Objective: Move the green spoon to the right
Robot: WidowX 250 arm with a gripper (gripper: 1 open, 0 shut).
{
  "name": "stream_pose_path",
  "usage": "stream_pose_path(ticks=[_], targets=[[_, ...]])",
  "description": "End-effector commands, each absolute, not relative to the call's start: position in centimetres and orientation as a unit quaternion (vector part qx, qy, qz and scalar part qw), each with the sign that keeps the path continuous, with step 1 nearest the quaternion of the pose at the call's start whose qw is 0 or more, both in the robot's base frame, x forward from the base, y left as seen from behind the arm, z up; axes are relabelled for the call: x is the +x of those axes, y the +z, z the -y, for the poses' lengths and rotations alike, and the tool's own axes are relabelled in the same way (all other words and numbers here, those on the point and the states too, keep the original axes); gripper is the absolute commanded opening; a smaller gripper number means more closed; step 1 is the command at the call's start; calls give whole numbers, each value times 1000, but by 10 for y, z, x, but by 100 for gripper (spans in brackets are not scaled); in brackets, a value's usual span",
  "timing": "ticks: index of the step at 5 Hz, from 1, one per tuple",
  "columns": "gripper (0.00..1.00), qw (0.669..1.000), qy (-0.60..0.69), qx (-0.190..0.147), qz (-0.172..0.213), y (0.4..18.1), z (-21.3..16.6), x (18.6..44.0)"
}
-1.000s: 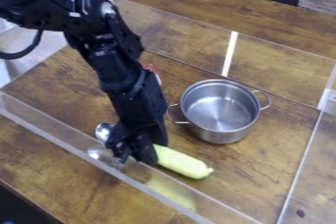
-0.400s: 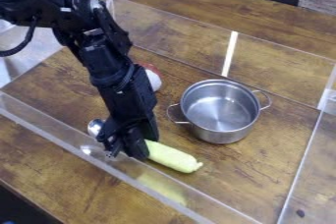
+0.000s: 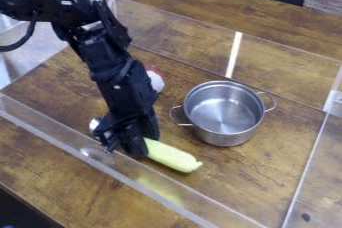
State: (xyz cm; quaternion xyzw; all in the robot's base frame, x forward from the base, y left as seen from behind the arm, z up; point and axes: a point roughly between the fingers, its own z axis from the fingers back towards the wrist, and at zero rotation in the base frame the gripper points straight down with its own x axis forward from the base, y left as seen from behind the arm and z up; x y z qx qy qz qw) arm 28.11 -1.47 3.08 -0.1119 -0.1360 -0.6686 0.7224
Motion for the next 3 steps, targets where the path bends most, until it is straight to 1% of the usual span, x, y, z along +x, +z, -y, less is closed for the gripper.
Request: stream_pose_path(ticks=[1,2,3], targets=[[0,738,-649,-92,160,44,11,297],[0,736,-651,-97,159,43,16,302],[100,748,-637,-95,159,48,16,306]])
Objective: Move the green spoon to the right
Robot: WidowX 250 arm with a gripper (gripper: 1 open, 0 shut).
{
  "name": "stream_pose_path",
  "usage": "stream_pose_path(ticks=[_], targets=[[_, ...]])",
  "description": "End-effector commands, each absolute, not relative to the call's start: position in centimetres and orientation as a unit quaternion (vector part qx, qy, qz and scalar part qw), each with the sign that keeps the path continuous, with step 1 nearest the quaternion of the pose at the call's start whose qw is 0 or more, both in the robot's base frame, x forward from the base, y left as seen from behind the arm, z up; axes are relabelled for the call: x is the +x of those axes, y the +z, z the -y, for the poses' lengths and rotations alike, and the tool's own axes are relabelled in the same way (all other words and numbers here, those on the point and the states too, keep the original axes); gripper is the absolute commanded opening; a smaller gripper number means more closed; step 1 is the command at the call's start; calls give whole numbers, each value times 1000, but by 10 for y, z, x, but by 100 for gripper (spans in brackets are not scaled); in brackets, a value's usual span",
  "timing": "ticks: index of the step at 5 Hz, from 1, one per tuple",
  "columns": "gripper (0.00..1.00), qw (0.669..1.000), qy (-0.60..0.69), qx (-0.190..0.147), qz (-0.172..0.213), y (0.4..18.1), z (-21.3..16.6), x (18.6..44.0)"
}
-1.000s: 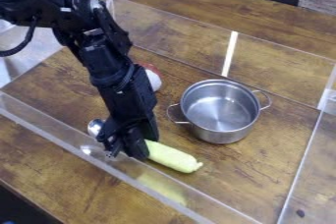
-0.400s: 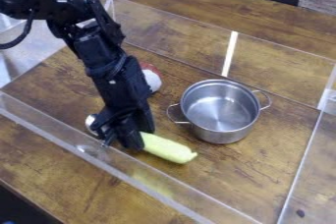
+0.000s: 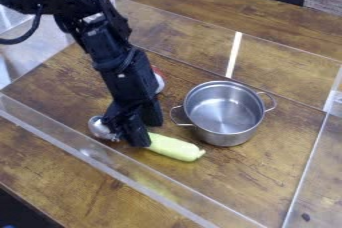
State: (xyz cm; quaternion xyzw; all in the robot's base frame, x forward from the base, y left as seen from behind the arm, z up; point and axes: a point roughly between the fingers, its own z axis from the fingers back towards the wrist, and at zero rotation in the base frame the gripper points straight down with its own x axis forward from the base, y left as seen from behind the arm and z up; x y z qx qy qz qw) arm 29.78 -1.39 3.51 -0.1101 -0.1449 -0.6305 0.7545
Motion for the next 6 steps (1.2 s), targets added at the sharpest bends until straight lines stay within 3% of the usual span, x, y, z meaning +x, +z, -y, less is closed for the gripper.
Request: stream_pose_path(ticks=[1,3,4,6], targets=[[100,761,-622,-92,160,55,15,309],[100,811,-558,-71,162,92,-8,323],[100,803,-570,-72,158,110,-26,326],[100,781,-597,-90,160,75,-34,329]])
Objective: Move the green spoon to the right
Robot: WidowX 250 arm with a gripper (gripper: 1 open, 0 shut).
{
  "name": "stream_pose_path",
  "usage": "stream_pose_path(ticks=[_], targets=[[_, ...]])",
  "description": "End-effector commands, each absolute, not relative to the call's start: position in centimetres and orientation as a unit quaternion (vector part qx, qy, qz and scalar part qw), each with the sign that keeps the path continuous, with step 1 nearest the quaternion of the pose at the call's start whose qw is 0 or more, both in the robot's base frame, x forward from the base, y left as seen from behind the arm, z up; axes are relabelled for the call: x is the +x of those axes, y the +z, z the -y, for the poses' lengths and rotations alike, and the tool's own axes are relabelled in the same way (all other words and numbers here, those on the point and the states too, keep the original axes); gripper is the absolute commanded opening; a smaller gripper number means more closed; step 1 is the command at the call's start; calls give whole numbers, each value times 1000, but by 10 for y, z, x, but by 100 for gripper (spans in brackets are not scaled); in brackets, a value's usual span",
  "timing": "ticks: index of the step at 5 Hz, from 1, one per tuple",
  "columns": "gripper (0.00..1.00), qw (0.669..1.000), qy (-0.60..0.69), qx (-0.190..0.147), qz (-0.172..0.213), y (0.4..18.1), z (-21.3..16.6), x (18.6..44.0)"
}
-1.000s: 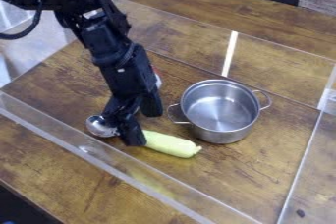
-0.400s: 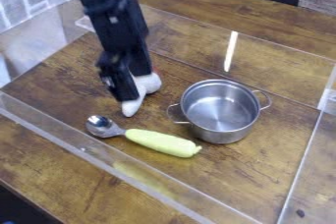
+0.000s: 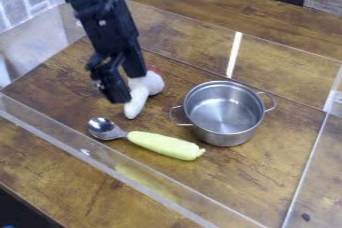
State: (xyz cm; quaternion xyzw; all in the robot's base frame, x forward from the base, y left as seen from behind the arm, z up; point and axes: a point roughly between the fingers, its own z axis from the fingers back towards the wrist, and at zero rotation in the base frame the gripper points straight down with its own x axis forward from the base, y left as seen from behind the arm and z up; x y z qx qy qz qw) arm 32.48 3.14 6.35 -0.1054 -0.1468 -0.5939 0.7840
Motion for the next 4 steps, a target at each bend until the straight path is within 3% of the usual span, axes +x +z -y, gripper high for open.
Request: stream_pose_path(ticks=[1,2,4], targets=[[100,776,-602,-97,161,56,-31,329],[0,794,-577,-98,162,61,-26,326],[0,820,-539,-107,164,76,-10,328]])
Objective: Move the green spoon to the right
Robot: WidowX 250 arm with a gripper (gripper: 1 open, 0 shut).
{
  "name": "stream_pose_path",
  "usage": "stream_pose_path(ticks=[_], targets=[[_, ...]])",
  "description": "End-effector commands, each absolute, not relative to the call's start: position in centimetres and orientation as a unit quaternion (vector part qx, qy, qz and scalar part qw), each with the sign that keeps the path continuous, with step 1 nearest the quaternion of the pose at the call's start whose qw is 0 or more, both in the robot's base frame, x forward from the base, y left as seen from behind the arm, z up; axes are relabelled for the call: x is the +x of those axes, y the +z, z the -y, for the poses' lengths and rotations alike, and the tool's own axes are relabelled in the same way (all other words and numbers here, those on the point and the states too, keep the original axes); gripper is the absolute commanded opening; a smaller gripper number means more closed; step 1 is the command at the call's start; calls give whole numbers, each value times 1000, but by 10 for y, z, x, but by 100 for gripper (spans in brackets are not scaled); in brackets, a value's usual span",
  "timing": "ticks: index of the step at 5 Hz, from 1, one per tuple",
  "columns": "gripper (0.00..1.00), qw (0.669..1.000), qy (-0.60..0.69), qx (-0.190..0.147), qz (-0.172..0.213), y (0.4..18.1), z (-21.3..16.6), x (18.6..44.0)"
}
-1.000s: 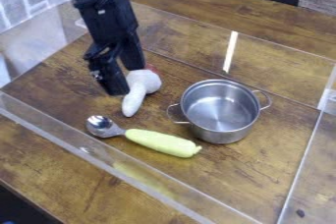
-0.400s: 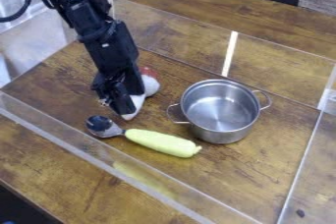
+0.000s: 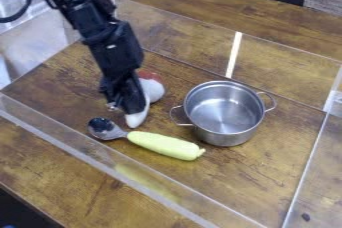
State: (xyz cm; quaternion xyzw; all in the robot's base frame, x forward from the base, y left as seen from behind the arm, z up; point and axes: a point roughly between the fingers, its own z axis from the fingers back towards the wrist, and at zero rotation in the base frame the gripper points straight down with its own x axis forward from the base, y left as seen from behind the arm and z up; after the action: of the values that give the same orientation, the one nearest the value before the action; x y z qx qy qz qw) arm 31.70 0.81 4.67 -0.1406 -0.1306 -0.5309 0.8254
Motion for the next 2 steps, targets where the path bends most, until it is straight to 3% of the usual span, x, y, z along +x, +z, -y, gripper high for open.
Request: stream_pose_path(ticks=[1,2], targets=[[0,824,-530,-115,164,86,0,335],[0,820,-534,-127,162,102,-11,328]])
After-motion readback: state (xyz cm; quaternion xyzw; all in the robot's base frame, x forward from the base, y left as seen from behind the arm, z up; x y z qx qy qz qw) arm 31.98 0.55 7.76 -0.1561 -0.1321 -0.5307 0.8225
